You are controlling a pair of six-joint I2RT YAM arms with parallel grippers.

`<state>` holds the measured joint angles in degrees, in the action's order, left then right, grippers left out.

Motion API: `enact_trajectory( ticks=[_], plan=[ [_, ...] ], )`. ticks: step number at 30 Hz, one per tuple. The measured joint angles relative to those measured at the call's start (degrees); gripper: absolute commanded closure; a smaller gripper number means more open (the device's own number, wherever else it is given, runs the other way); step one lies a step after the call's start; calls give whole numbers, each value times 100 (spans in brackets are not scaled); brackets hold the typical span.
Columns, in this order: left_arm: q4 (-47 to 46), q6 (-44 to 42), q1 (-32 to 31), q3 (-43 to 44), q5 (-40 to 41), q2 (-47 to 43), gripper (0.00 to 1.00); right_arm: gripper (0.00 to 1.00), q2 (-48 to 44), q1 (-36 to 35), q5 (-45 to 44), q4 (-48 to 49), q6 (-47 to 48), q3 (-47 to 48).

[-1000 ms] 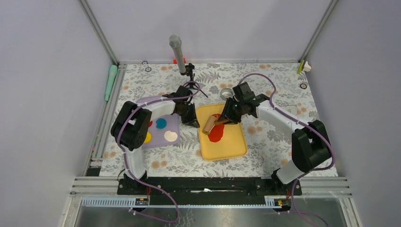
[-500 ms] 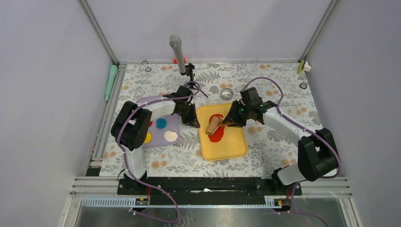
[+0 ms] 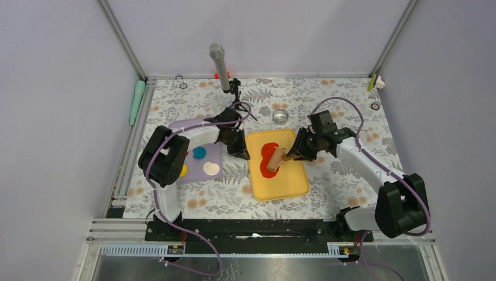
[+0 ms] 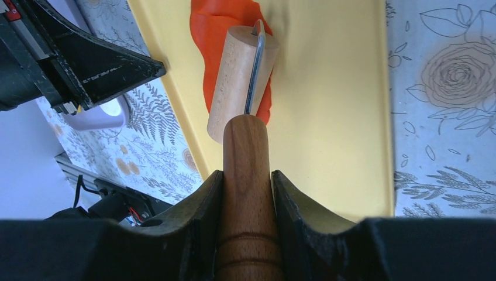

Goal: Roll out the dumpling wrappers from the dough
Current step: Flatten out the dough on the work surface.

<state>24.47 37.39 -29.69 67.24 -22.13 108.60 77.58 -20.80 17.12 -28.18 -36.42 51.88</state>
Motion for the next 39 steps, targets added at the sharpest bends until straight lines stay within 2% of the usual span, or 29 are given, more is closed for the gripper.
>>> enact_trajectory(
  ticks=[18, 25, 30, 39],
  plan=[
    [96, -2, 11, 0, -20, 0, 100, 100, -28, 39, -37, -238, 286, 107],
    [157, -22, 107, 7, -17, 0, 100, 100, 229, -136, -61, -35, -31, 254],
    [177, -81, 129, 20, -15, 0, 100, 100, 697, -376, -68, 546, -382, 444],
    [190, -96, 153, 33, 28, 0, 100, 100, 1132, -431, -162, 796, -713, 743]
  ],
)
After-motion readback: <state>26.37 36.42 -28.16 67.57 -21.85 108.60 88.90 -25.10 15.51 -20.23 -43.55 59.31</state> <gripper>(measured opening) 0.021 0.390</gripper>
